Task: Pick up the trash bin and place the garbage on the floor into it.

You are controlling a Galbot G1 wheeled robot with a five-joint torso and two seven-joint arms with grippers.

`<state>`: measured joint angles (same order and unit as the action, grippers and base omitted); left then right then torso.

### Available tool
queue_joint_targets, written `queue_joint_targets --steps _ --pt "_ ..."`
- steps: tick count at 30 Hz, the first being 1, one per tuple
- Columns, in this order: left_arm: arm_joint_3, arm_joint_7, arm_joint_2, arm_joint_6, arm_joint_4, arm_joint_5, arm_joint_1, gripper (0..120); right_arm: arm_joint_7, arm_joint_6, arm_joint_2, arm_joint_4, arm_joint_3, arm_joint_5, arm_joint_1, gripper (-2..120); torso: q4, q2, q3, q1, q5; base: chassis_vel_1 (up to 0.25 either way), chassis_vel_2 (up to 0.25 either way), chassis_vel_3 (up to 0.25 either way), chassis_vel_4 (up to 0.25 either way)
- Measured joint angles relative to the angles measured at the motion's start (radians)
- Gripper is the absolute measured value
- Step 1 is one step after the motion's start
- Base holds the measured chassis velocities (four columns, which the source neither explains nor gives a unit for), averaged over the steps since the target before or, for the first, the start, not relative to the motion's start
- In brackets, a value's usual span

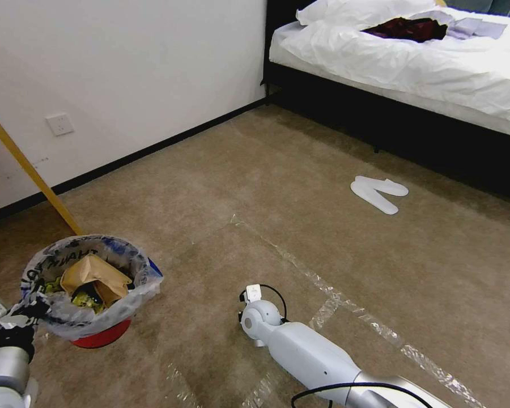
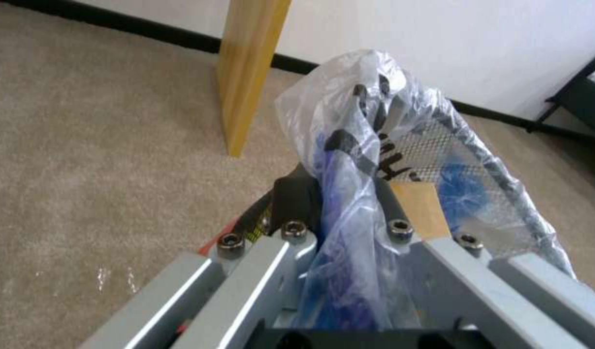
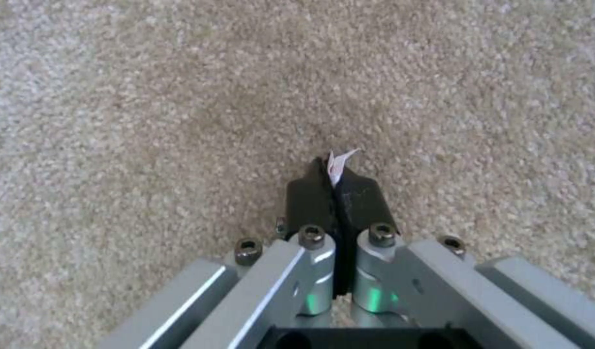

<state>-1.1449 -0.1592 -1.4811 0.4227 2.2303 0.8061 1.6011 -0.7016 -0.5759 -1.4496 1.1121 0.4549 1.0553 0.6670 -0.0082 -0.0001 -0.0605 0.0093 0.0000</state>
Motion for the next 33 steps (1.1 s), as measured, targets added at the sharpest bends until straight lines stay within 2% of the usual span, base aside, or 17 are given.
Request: queue_joint_targets --steps 8,13,17,20,22,23,25,31,33 --pt "0.001 0.000 -0.004 0.000 0.006 -0.001 0.005 4 0.001 0.003 0.020 0.037 -0.004 -0.001 0.011 0 0.0000 0.000 0.000 0.000 0.0000 0.000 0.000 0.000 0.000" --pt "0.002 0.000 -0.005 0.001 0.008 -0.002 0.007 4 -0.007 0.002 0.060 0.125 -0.014 0.018 0.019 0 0.0000 0.000 0.000 0.000 0.0000 0.000 0.000 0.000 0.000" --pt "0.007 0.000 -0.007 0.006 0.008 -0.007 0.009 4 -0.031 -0.007 0.148 0.316 -0.042 0.076 0.033 0 -0.0001 0.000 0.000 0.000 0.0000 0.000 0.000 0.000 0.000" --pt "0.008 -0.002 -0.007 0.010 0.005 -0.004 0.008 4 -0.036 -0.008 0.184 0.380 -0.060 0.089 0.036 0 -0.0001 0.000 0.000 0.000 0.0002 0.000 0.000 0.000 0.000" --pt "0.016 -0.011 -0.006 0.019 -0.013 0.005 0.004 4 -0.035 0.004 0.270 0.527 -0.118 0.112 0.034 0 -0.0002 0.000 0.000 0.000 0.0001 0.000 0.000 0.000 0.000" --pt "0.016 -0.011 -0.006 0.019 -0.013 0.005 0.004 4 -0.035 0.004 0.270 0.527 -0.118 0.112 0.034 0 -0.0002 0.000 0.000 0.000 0.0001 0.000 0.000 0.000 0.000" --pt "0.019 -0.014 -0.001 0.028 -0.020 0.015 0.006 4 -0.016 0.023 0.338 0.642 -0.164 0.136 0.009 0 -0.0003 0.000 0.000 0.000 -0.0001 0.000 0.000 0.000 0.000" --pt "0.019 -0.026 0.012 0.040 -0.030 0.039 0.006 4 0.030 0.058 0.394 0.781 -0.208 0.209 -0.059 0 0.0000 0.000 0.000 0.000 0.0001 0.000 0.000 0.000 0.000" --pt "0.019 -0.031 0.019 0.046 -0.034 0.054 -0.003 4 0.098 0.118 0.423 0.899 -0.195 0.291 -0.131 0 -0.0002 0.000 0.000 0.000 0.0000 0.000 0.000 0.000 0.000"
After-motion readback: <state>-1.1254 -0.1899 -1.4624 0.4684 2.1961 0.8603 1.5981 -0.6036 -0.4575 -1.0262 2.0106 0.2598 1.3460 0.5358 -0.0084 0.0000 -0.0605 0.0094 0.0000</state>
